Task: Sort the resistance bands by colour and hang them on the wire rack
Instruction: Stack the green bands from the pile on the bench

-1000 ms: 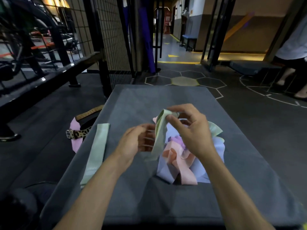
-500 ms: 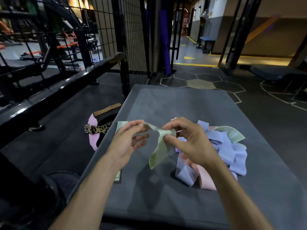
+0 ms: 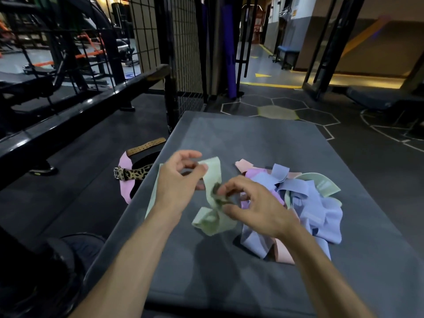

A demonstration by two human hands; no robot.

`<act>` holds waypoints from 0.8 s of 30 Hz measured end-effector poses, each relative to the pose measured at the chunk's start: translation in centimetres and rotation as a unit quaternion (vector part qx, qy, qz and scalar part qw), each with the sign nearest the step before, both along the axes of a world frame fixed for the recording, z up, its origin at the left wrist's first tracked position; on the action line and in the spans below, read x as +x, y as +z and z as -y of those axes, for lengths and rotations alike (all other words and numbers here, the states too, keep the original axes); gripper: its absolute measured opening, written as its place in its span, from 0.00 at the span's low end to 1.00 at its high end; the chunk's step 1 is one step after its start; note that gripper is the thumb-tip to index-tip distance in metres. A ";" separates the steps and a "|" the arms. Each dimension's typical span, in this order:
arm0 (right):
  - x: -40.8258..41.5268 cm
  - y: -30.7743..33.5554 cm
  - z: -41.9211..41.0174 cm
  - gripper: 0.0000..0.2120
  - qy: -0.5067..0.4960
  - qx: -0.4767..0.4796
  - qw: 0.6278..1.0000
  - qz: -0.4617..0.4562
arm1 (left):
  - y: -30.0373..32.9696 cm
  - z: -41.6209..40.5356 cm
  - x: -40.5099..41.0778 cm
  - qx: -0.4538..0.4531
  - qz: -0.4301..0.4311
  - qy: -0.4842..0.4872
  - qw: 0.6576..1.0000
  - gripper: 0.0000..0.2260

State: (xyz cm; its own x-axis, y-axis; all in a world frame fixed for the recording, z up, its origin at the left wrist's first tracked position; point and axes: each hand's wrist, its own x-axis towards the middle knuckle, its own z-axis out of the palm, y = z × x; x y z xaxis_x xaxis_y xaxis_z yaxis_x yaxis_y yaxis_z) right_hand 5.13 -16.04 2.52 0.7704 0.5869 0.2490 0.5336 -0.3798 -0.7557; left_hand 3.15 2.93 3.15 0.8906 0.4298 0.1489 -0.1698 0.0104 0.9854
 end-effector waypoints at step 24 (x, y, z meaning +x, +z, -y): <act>-1.4 4.3 0.4 0.08 -0.066 0.386 0.907 -0.157 | 1.9 2.8 -1.8 0.077 0.110 -0.127 0.983 0.05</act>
State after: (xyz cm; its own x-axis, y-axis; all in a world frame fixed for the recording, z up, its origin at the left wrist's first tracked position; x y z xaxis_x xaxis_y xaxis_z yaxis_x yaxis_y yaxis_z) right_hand 3.77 -16.41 6.83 0.9249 0.2295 0.3033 0.2353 0.2814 -0.9303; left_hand 1.37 0.15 5.03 0.9050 0.1549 0.3963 -0.3907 -0.0667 0.9181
